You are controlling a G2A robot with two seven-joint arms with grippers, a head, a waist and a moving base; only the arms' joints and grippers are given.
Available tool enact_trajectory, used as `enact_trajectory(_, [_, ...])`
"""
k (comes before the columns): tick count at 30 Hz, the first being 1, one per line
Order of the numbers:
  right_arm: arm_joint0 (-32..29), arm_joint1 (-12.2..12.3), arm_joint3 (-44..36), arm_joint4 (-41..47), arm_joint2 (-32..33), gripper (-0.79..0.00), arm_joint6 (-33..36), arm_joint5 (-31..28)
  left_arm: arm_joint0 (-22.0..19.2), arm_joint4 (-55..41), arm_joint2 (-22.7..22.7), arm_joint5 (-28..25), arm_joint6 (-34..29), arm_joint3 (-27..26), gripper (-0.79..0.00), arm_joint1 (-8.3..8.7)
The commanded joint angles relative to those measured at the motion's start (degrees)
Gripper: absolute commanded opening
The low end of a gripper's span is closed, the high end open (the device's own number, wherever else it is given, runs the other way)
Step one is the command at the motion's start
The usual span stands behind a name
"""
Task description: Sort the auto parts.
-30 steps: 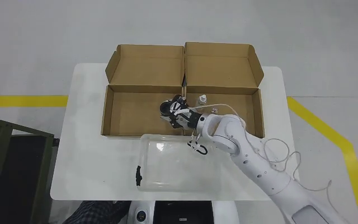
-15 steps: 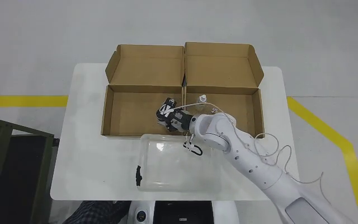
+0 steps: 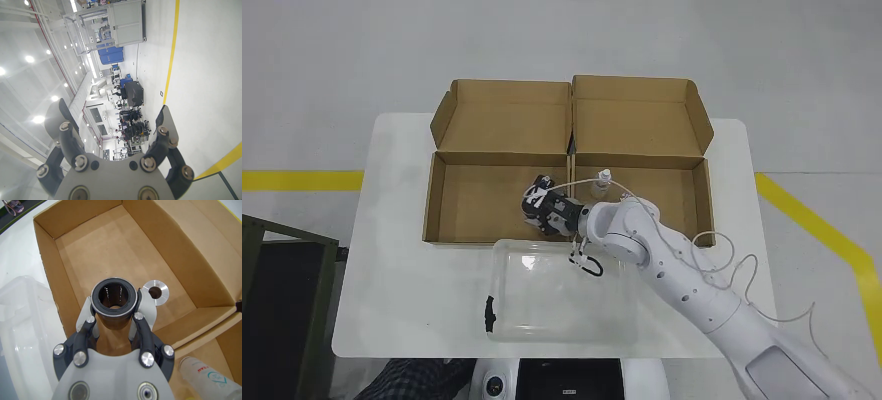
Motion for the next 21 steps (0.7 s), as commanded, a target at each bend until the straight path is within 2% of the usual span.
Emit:
enact_trajectory(1, [0.0, -0.1, 0.1, 0.0, 0.0, -0.505, 0.2, -0.4, 0.0, 0.0, 0.0, 0.0, 0.0, 0.0, 0.000, 0.00])
enact_trajectory(12, [-0.2, -0.4, 0.6, 0.1, 0.7, -0.425, 1.2, -1.6, 0.0, 0.0, 0.0, 0.0, 0.0, 0.0, 0.000, 0.00])
enact_trajectory(21, [-1.0, -0.5, -0.2, -0.1, 1.5, -0.397, 2.0, -2.1, 0.0, 0.0, 0.0, 0.0, 0.0, 0.0, 0.000, 0.00])
